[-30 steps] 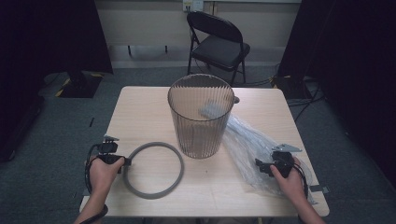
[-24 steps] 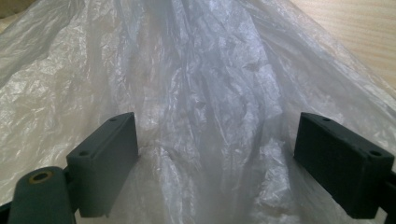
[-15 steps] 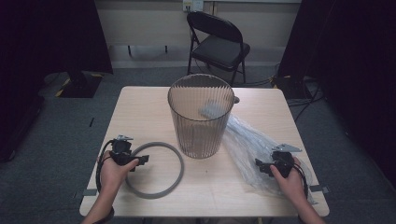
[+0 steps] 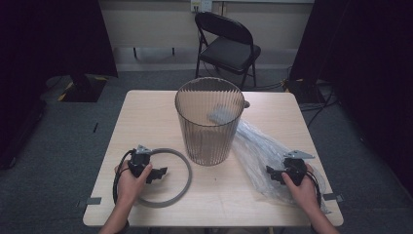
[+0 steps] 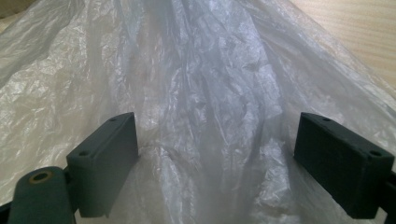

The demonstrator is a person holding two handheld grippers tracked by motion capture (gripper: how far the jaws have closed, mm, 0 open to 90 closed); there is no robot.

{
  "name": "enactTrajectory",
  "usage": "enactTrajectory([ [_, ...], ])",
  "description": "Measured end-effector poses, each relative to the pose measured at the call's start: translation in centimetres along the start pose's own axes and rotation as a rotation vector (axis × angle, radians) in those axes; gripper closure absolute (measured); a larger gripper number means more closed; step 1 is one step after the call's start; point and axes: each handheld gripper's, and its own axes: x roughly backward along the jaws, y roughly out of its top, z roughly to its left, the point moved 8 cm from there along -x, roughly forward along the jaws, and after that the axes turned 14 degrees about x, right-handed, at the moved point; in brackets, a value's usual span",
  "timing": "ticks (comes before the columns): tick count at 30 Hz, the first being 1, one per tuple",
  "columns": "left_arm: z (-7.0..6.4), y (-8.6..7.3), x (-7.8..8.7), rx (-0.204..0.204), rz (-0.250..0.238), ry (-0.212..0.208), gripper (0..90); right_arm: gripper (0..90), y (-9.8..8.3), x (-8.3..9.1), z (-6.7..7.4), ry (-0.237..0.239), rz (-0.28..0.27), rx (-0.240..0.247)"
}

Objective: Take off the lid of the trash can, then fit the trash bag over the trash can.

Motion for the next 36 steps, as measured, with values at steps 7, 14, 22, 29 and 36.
enactTrajectory([
  [7, -0.2, -0.5, -0.3, -0.099, -0.012, -0.009, 9.1, 12.8, 0.0, 0.0, 0.0, 0.0, 0.0, 0.0],
  [14, -0.4, -0.9, -0.6, -0.154, -0.041, -0.006, 2.6, 12.8, 0.0, 0.1, 0.1, 0.005, -0.001, 0.004],
  [22, -0.5, -1.0, -0.7, -0.159, -0.044, -0.012, 0.1, 13.4, 0.1, 0.0, 0.1, 0.014, 0.005, 0.016],
  [29, -0.5, -1.1, -0.6, -0.163, -0.043, -0.009, 0.1, 14.6, 1.6, 1.0, 0.6, 0.078, 0.031, 0.108],
  [36, -0.5, -1.1, -0.6, -0.16, -0.044, -0.007, 0.1, 14.7, 5.1, 0.5, 1.7, 0.156, 0.002, 0.141],
])
